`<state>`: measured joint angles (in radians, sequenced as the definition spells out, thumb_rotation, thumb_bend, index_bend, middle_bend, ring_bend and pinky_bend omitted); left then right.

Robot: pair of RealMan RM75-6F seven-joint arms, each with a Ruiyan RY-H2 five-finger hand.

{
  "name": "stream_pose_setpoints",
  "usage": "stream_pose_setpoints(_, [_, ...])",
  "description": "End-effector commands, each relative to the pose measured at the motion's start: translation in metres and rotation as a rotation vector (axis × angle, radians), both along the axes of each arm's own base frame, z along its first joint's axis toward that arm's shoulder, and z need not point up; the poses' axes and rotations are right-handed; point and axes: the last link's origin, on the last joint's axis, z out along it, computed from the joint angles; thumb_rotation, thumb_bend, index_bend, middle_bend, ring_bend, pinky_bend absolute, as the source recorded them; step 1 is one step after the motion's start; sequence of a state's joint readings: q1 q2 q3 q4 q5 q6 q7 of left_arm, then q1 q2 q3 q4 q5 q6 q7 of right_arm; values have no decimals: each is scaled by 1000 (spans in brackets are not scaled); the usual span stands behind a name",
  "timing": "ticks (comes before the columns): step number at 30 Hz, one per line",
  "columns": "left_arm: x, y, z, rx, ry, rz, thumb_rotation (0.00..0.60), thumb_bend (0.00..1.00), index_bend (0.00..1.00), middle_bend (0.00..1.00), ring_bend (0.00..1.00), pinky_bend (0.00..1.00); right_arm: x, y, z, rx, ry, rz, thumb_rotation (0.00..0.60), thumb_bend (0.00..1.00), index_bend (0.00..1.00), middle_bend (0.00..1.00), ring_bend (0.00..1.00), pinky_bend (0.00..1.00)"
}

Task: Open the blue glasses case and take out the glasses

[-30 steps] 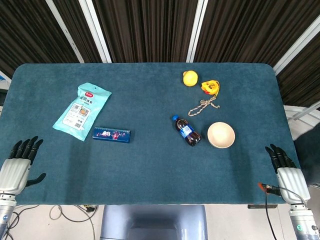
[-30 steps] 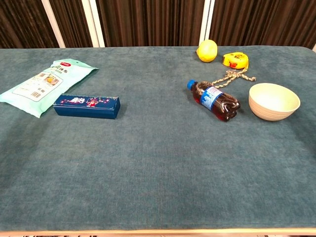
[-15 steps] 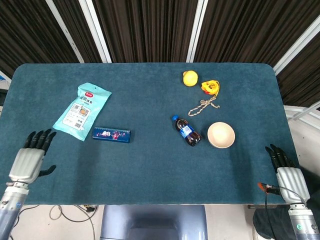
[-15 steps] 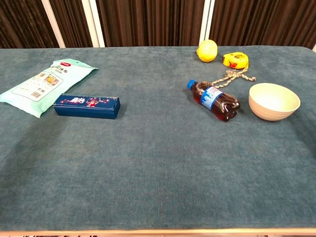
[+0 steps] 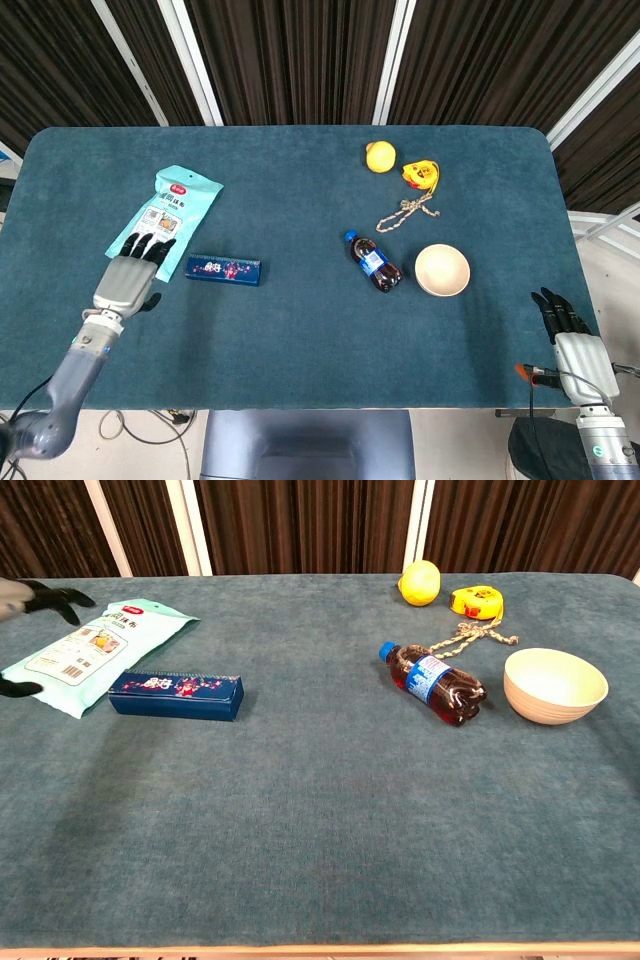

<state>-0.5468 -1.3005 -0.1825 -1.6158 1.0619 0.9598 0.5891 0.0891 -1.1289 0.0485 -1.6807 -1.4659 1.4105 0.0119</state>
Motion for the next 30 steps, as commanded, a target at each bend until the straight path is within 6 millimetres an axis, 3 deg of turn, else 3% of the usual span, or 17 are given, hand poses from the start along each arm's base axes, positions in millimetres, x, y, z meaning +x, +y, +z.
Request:
stream_pose_setpoints(1, [2, 15, -14, -25, 30, 10, 600, 289, 0, 172, 0, 50, 0, 0, 0, 1, -2, -4, 600, 159, 0, 0, 0, 208])
stream_pose_setpoints(14, [12, 42, -42, -65, 75, -8, 600, 306, 0, 193, 0, 50, 0, -1, 0, 1, -9, -15, 600, 158, 0, 0, 0, 208])
stream_pose_setpoints(30, [17, 50, -62, -99, 76, -7, 600, 380, 0, 224, 0, 50, 0, -2, 0, -1, -7, -18, 600, 159, 0, 0, 0, 208])
